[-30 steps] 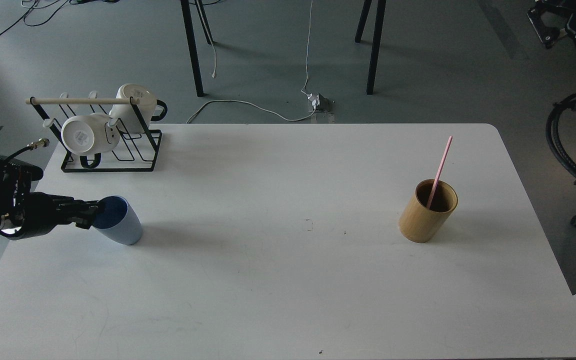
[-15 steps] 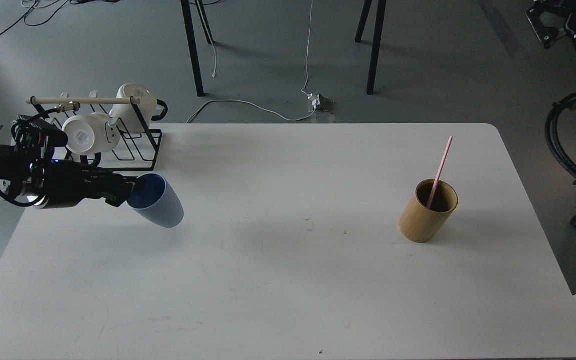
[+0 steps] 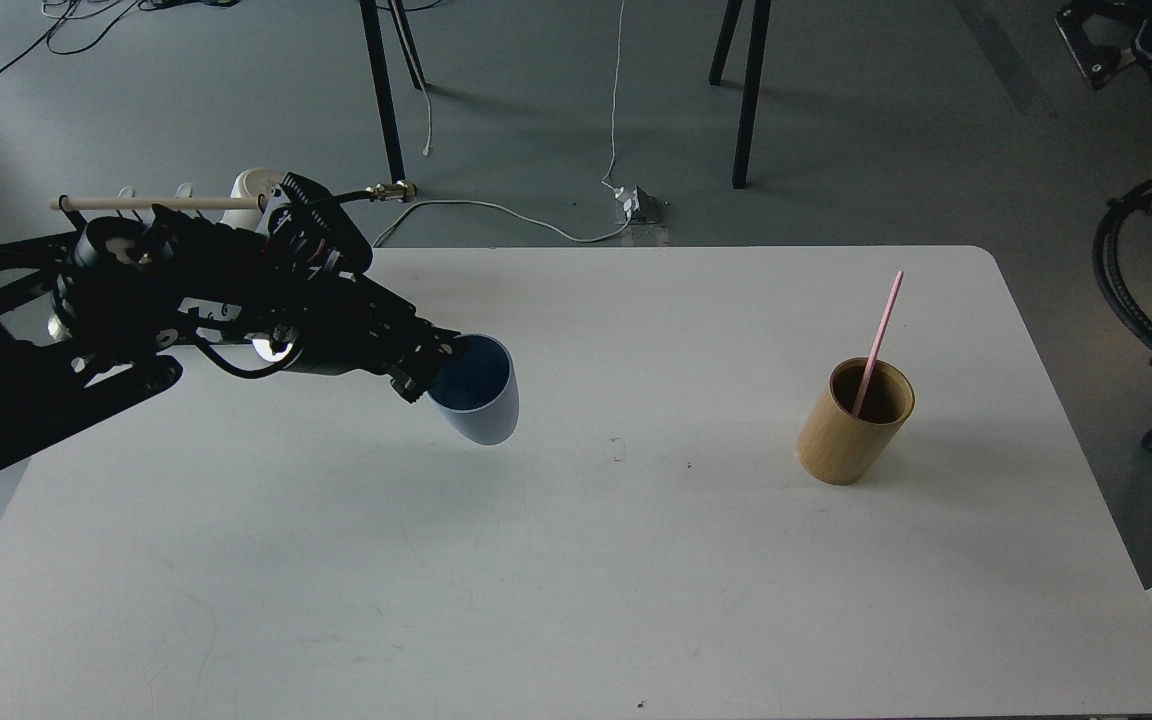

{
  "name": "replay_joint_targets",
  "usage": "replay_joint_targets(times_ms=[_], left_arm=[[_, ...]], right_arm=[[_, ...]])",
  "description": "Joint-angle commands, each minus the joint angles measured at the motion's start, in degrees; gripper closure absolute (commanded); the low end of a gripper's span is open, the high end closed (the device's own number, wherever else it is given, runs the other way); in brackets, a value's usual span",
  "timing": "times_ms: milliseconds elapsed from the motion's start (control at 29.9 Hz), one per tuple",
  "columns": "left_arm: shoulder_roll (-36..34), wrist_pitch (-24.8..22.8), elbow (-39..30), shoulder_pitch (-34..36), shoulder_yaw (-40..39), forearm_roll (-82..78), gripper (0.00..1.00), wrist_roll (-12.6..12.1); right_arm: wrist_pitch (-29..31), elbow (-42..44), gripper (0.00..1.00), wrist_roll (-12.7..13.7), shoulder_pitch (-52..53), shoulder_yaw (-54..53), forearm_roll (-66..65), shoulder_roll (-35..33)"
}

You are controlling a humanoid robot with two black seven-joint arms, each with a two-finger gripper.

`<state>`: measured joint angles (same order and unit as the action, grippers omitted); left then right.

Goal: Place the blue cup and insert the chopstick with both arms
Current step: 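Carry the blue cup with the left gripper toward the table center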

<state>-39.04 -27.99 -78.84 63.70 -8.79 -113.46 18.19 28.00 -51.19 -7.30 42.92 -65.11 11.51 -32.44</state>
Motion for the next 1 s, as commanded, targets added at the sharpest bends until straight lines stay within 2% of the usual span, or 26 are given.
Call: replay_joint_targets(times_ms=[0,134,434,602,735,969], left_arm=[[5.80,-0.01,2.28,0.46,0.09,-2.20,0.97,-1.67],[12.14,-0.01,5.97,-0.24,0.27,-4.14,0.97,-2.11],[15.83,-0.01,10.02,-2.87,0.36,-4.23,0.96,-2.37],[18.91,-0.01,12.92,-3.32,0.36,-4.40,0.95,-4.39],[22.25,-0.01,15.91,-3.40,0.36,-4.49,0.95,-4.48],[25.77,-0.01,17.32,-3.93,0.36,-4.49,0.95,-4.66]], right_arm=[[0.00,0.03,0.00,0.01,-0.12,-0.01,0.00,0.01],[0.00,0.03,0.00,0.01,-0.03,-0.01,0.00,0.01],[0.00,0.12,0.00,0.01,-0.20,0.25,0.00,0.19],[0.00,0.21,0.00,0.01,-0.12,0.16,0.00,0.36],[0.00,0.21,0.00,0.01,-0.20,0.34,0.00,0.36],[0.00,0.21,0.00,0.01,-0.20,0.43,-0.09,0.45]])
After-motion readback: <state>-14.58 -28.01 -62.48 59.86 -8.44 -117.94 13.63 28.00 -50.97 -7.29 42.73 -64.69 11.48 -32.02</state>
